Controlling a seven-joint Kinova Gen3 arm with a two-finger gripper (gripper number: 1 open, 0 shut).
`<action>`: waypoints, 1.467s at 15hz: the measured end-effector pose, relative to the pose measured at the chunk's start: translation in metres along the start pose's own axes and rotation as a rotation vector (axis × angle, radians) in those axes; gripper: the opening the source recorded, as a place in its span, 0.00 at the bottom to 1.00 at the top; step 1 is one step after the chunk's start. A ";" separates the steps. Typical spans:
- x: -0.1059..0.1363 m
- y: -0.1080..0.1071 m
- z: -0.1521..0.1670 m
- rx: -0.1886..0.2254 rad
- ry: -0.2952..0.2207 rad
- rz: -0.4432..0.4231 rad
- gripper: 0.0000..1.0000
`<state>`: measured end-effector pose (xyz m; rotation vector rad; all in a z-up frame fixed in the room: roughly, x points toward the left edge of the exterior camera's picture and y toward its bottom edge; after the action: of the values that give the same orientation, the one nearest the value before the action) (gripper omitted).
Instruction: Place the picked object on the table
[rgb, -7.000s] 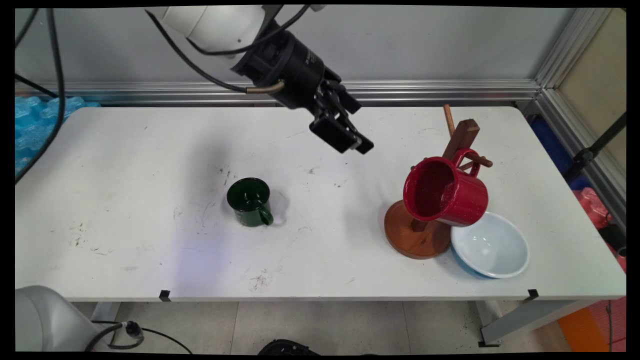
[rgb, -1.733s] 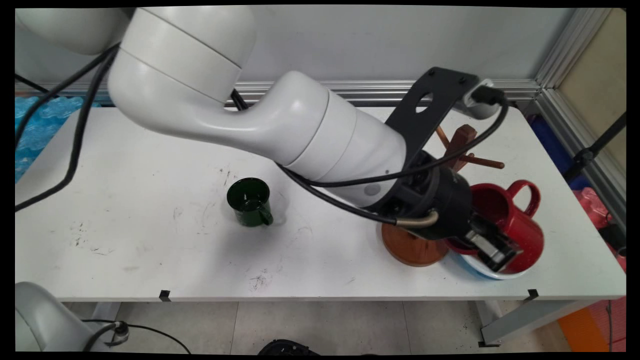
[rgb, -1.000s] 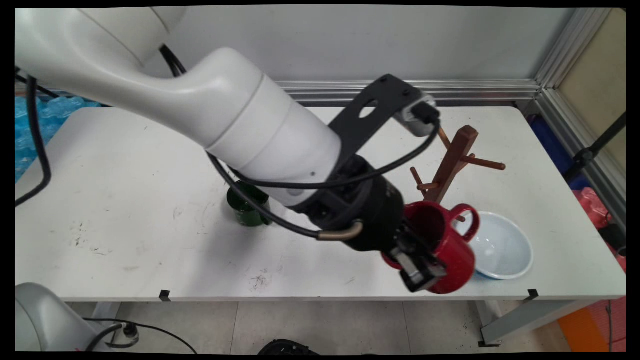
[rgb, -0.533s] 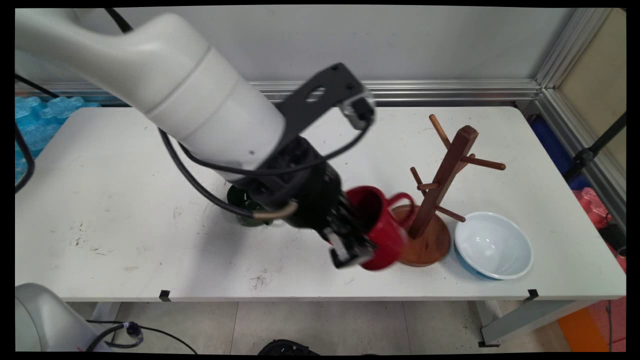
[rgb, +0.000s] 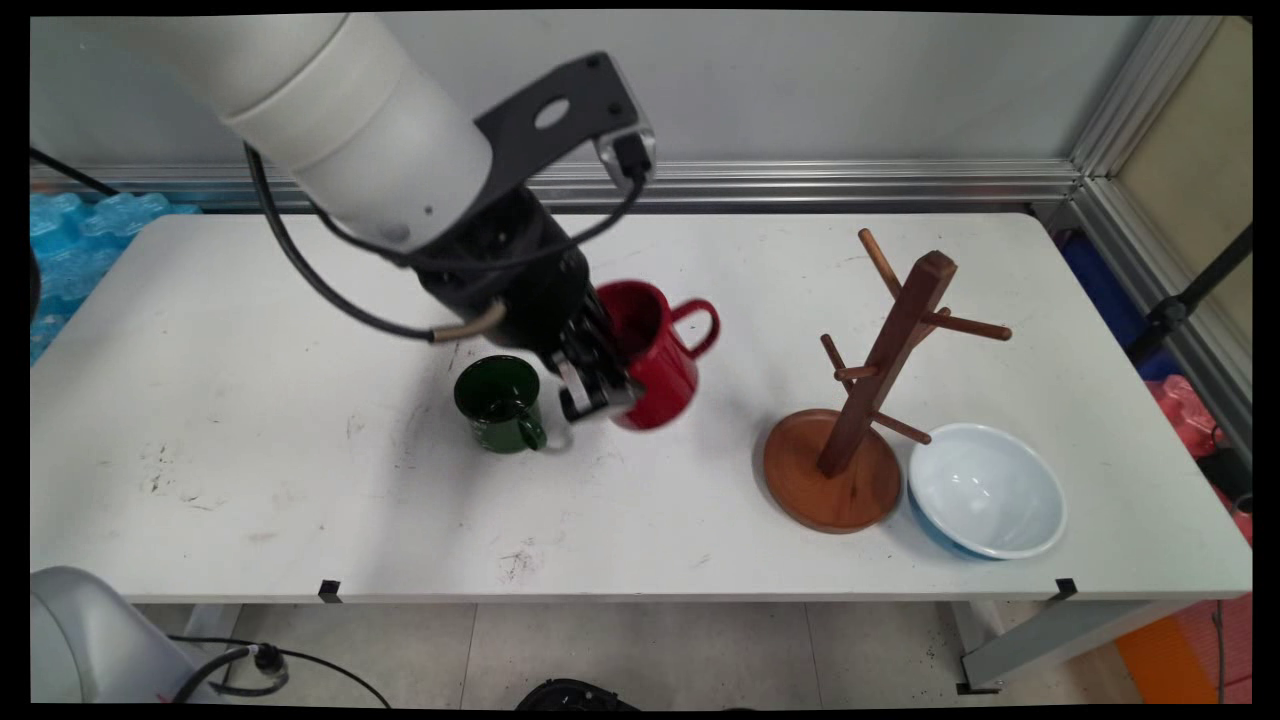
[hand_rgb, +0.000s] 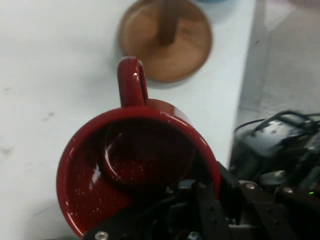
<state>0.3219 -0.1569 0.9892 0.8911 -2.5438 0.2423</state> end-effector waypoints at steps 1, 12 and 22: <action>0.001 -0.006 -0.001 0.019 -0.010 0.007 0.00; 0.021 -0.077 0.021 0.180 -0.155 0.058 0.00; 0.030 -0.153 0.113 0.215 -0.297 -0.032 0.00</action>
<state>0.3585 -0.3259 0.9057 1.1205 -2.8118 0.4077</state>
